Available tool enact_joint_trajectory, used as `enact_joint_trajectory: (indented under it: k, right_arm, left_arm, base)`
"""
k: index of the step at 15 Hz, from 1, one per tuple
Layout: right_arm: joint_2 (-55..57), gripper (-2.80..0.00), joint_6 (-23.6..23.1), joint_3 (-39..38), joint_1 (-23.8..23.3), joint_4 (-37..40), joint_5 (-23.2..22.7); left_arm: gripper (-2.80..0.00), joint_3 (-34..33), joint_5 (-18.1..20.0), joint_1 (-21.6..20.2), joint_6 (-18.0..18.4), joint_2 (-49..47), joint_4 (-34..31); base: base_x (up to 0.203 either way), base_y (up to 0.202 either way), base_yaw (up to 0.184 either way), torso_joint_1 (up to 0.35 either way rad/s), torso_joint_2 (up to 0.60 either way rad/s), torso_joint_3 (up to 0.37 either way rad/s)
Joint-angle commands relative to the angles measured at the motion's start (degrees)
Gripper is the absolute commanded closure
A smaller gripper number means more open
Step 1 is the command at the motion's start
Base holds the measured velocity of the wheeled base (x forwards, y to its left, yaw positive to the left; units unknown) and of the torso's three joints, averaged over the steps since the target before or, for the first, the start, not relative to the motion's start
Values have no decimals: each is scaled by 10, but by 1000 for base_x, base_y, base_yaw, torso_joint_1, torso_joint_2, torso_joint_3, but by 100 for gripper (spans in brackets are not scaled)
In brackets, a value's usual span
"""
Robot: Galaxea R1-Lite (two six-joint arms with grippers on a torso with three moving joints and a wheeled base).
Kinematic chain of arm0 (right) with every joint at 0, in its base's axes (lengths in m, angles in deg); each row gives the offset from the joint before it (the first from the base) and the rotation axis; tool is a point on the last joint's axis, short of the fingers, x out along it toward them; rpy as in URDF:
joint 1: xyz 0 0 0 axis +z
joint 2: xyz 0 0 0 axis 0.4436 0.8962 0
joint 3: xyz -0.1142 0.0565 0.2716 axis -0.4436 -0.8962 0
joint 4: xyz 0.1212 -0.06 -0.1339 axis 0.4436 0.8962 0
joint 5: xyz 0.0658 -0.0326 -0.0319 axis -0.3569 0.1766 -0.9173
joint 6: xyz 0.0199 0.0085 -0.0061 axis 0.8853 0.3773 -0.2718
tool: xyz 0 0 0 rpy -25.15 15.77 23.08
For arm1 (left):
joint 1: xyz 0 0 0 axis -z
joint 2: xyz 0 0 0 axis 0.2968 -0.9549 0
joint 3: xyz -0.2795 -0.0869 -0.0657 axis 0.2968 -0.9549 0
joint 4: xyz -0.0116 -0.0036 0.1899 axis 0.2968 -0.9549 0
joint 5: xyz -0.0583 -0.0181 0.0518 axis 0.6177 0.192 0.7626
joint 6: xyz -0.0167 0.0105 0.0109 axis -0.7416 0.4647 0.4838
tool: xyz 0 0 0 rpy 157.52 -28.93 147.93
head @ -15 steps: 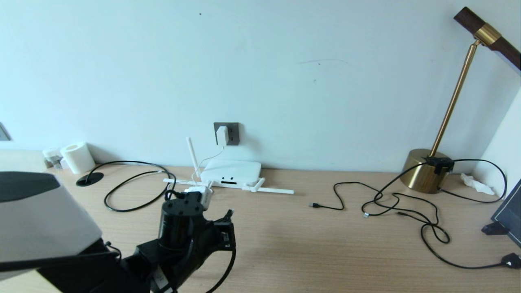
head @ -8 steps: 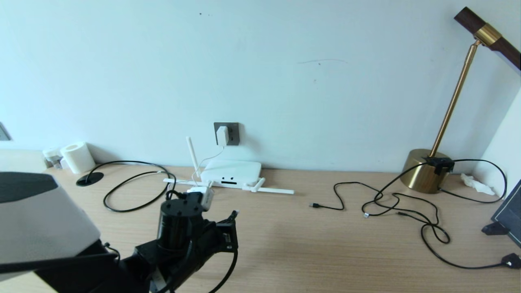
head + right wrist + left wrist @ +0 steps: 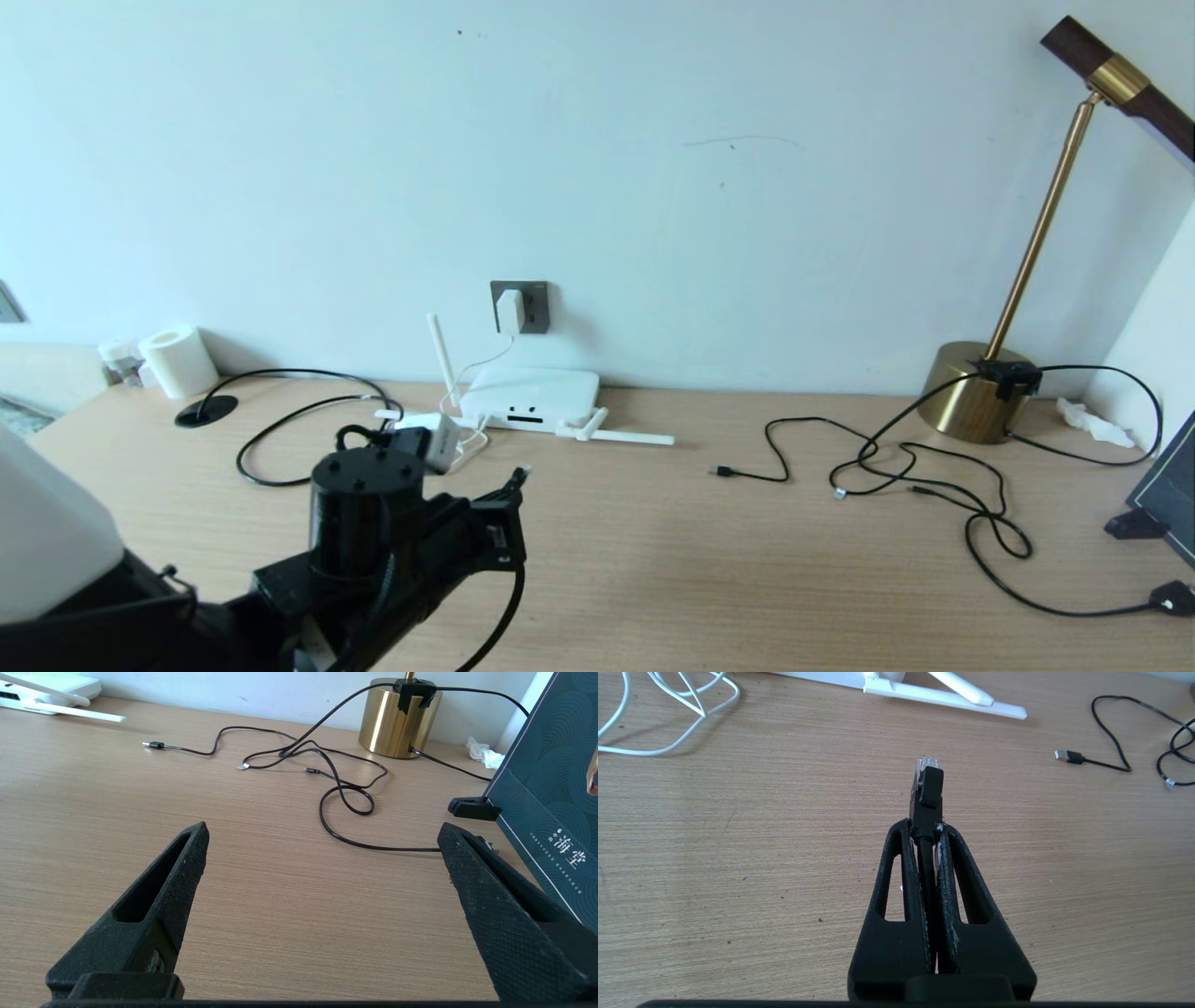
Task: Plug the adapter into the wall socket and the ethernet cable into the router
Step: Align cable and router interface
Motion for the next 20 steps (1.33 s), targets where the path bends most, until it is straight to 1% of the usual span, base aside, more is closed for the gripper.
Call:
enact_joint_trajectory:
  k: [1,5,9,12,14,16,18,19,20]
  right_arm:
    - [1,-280,0,-2,0,0,0]
    - [1,-280,0,-2,0,0,0]
    - [1,-280,0,-2,0,0,0]
    - [1,-280,0,-2,0,0,0]
    - [1,-280,-1,-2,0,0,0]
    - [1,-280,0,-2,0,0,0]
    - [1,-280,-1,-3,0,0,0]
    - [1,-280,0,-3,0,0,0]
    - [1,-280,0,-2,0,0,0]
  left_arm:
    - [0,-2,-1,0,-1,15,3]
    - [0,-12,-2,0,-1,35,3]
    - [0,-10,-3,-29,12,33,-4]
    - [0,-17,-4,-30,11,32,-3]
    - [0,-16,-11,-31,11,31,-4]
    - [0,-15,-11,-40,12,30,-13]
    - [0,15,1,-58,11,19,-51]
    - [0,45,17,-70,11,9,-75]
    - [0,75,41,-88,11,-3,-105]
  base:
    - [0,0,0,0,0,0]
    - [0,0,0,0,0,0]
    - [0,0,0,0,0,0]
    - [0,0,0,0,0,0]
    - [0,0,0,0,0,0]
    - [0,0,0,0,0,0]
    - [0,0,0,0,0,0]
    - [0,0,0,0,0,0]
    - [0,0,0,0,0,0]
